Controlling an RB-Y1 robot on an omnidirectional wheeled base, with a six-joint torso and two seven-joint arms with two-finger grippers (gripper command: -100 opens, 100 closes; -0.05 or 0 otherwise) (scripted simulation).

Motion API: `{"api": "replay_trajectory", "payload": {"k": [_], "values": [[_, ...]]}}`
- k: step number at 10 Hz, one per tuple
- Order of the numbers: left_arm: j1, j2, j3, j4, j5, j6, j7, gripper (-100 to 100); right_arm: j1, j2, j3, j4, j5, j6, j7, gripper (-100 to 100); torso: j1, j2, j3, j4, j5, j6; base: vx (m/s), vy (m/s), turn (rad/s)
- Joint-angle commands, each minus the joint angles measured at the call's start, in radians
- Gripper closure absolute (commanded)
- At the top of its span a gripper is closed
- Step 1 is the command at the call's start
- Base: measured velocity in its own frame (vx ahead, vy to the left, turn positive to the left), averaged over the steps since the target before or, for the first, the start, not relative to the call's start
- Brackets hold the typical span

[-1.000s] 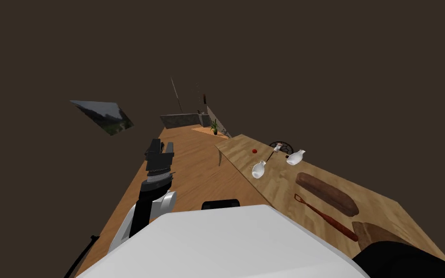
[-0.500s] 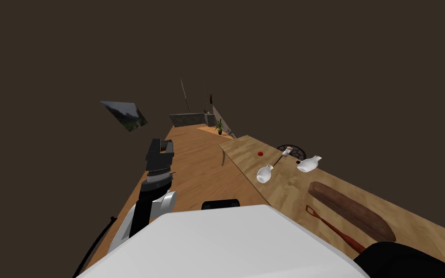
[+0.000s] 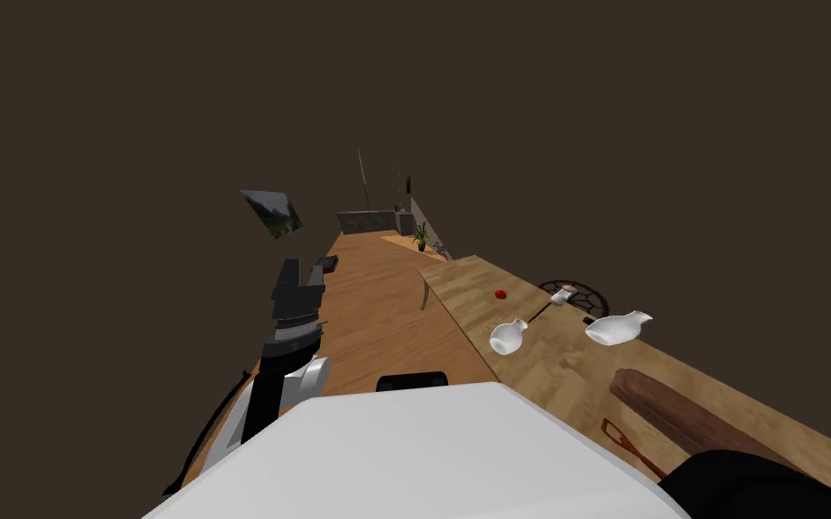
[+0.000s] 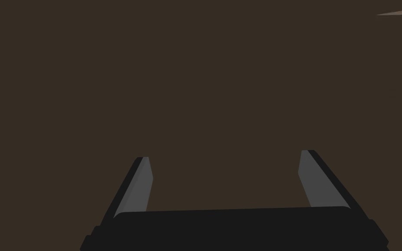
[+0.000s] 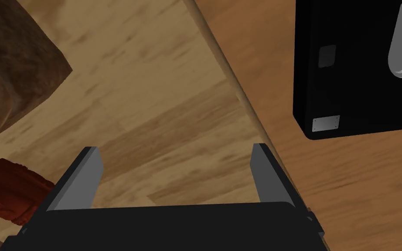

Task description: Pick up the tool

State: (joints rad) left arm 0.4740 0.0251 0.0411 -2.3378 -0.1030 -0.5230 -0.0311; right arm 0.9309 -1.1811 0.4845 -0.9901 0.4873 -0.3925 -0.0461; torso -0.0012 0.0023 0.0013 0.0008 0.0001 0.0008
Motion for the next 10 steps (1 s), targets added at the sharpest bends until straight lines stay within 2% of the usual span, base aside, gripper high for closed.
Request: {"api": "replay_trajectory", "payload": {"k": [1, 2, 3, 4, 5, 6, 8, 10], "values": [[0.000, 0.000, 0.000, 0.000, 0.000, 0.000, 0.000, 0, 0.017, -0.038, 0.026, 0.028, 0.031, 0.019, 0.011, -100, 0.000, 0.000, 0.000, 0.000, 0.000, 0.000, -0.004, -0.040, 0.439], [0.000, 0.000, 0.000, 0.000, 0.000, 0.000, 0.000, 0, 0.017, -0.038, 0.026, 0.028, 0.031, 0.019, 0.011, -100, -0.001, 0.000, 0.000, 0.000, 0.000, 0.000, -0.008, -0.047, 0.126], [0.000, 0.000, 0.000, 0.000, 0.000, 0.000, 0.000, 0, 0.006, -0.047, 0.051, 0.057, 0.056, 0.025, 0.019, -100, -0.001, 0.000, 0.000, 0.000, -0.001, 0.001, -0.003, -0.042, 0.137], [0.000, 0.000, 0.000, 0.000, 0.000, 0.000, 0.000, 0, 0.006, -0.047, 0.051, 0.060, 0.056, 0.025, 0.019, -100, -0.001, 0.000, 0.000, 0.000, 0.000, 0.001, -0.005, -0.039, 0.137], [0.000, 0.000, 0.000, 0.000, 0.000, 0.000, 0.000, 0, -0.006, -0.052, 0.074, 0.088, 0.079, 0.029, 0.027, -100, -0.001, 0.000, 0.000, 0.000, 0.000, 0.001, -0.013, -0.046, 0.227], [0.000, 0.000, 0.000, 0.000, 0.000, 0.000, 0.000, 0, -0.006, -0.052, 0.074, 0.088, 0.079, 0.029, 0.027, -100, -0.001, 0.000, 0.000, 0.000, 0.000, 0.000, -0.014, -0.043, 0.101], [0.000, 0.000, 0.000, 0.000, 0.000, 0.000, 0.000, 0, -0.037, -0.048, 0.116, 0.131, 0.119, 0.037, 0.041, -100, -0.001, 0.001, 0.000, 0.000, -0.001, 0.001, -0.025, -0.060, 0.228], [0.000, 0.000, 0.000, 0.000, 0.000, 0.000, 0.000, 0, -0.076, -0.025, 0.147, 0.154, 0.150, 0.041, 0.052, -100, -0.006, 0.002, 0.001, 0.001, -0.002, 0.001, -0.036, -0.124, 0.232]]}}
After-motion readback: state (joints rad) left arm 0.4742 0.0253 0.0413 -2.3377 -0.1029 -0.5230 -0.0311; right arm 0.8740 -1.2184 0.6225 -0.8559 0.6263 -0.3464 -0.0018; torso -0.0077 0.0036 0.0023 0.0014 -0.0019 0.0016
